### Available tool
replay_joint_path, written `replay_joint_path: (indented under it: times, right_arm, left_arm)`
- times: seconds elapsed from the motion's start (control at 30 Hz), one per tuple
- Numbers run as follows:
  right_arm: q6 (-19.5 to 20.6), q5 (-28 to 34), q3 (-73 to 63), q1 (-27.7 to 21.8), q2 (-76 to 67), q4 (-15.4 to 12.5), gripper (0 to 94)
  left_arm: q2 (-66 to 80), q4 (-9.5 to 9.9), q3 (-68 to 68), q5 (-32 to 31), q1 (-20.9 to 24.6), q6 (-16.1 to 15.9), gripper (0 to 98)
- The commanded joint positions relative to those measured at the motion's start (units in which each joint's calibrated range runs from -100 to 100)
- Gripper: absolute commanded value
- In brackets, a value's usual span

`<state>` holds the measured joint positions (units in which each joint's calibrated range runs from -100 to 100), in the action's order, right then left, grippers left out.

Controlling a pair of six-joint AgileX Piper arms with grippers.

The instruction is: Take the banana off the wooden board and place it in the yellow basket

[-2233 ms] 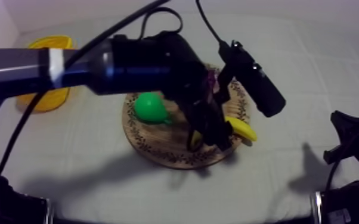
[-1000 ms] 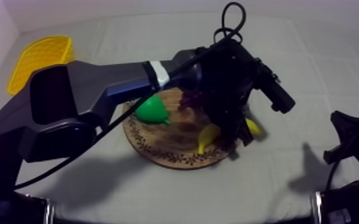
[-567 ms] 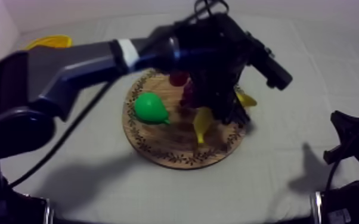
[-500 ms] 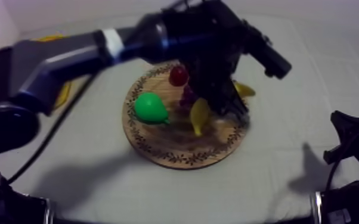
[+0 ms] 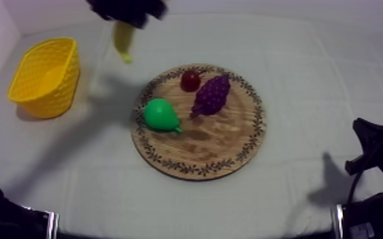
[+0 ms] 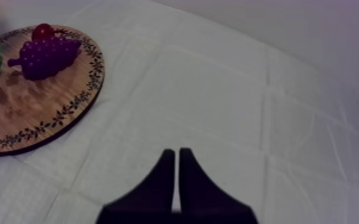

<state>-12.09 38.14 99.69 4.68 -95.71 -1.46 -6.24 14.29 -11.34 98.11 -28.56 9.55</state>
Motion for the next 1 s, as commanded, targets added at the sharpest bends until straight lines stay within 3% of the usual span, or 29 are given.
replay_joint_path:
  times: [0.0, 0.23, 0.5, 0.73, 0.97]
  right_arm:
    - [-0.02, 0.01, -0.03, -0.01, -0.04, -0.03, 0.5]
    - [-0.04, 0.01, -0.03, -0.01, -0.04, -0.03, 0.5]
    - [-0.04, 0.01, -0.03, -0.01, -0.04, -0.03, 0.5]
    - [-0.05, 0.01, -0.03, -0.01, -0.04, -0.03, 0.5]
    - [-0.05, 0.01, -0.03, -0.01, -0.04, -0.03, 0.5]
  left_arm:
    - [7.2, -0.18, 6.28, -1.9, 7.28, -0.6, 25.5]
    - [11.34, -0.47, 16.88, -8.28, 18.07, -2.88, 26.0]
    - [7.83, -0.61, 22.75, -13.39, 26.29, -3.95, 25.5]
    - [0.48, -1.48, 23.76, -17.83, 30.39, -4.56, 25.4]
    - [-6.67, -1.95, 23.01, -22.02, 31.5, -4.34, 25.5]
